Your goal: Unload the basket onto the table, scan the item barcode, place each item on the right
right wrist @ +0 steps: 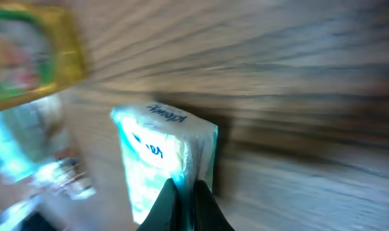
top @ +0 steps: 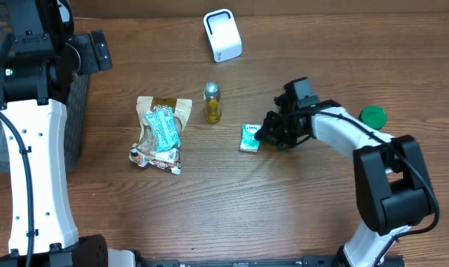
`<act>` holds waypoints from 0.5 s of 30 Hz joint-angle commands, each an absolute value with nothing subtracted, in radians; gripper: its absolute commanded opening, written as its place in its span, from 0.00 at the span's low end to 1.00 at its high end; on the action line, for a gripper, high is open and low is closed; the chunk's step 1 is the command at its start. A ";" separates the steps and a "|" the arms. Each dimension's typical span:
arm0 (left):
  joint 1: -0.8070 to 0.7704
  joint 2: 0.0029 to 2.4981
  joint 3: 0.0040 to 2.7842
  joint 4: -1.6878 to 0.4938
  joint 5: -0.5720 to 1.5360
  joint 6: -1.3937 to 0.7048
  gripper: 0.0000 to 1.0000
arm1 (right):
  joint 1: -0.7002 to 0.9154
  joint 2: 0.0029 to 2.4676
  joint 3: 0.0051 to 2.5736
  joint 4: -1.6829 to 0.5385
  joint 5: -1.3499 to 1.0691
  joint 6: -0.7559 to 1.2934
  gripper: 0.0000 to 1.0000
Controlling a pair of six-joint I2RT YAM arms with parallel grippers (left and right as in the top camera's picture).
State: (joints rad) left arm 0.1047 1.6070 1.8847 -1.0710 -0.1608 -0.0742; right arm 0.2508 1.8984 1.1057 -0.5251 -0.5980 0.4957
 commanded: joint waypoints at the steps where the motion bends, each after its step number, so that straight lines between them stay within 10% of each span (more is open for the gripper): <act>1: 0.104 1.610 1.885 -1.071 -0.160 -0.059 1.00 | 0.186 1.874 1.119 -0.498 -0.976 0.404 0.04; 15: 0.104 1.610 1.885 -1.071 -0.160 -0.059 1.00 | 0.132 1.863 1.119 -0.527 -1.570 0.125 0.04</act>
State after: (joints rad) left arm 0.1047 1.6070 1.8847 -1.0710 -0.1612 -0.0742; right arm 0.1371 1.8984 1.1061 -0.5129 -1.4441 0.1860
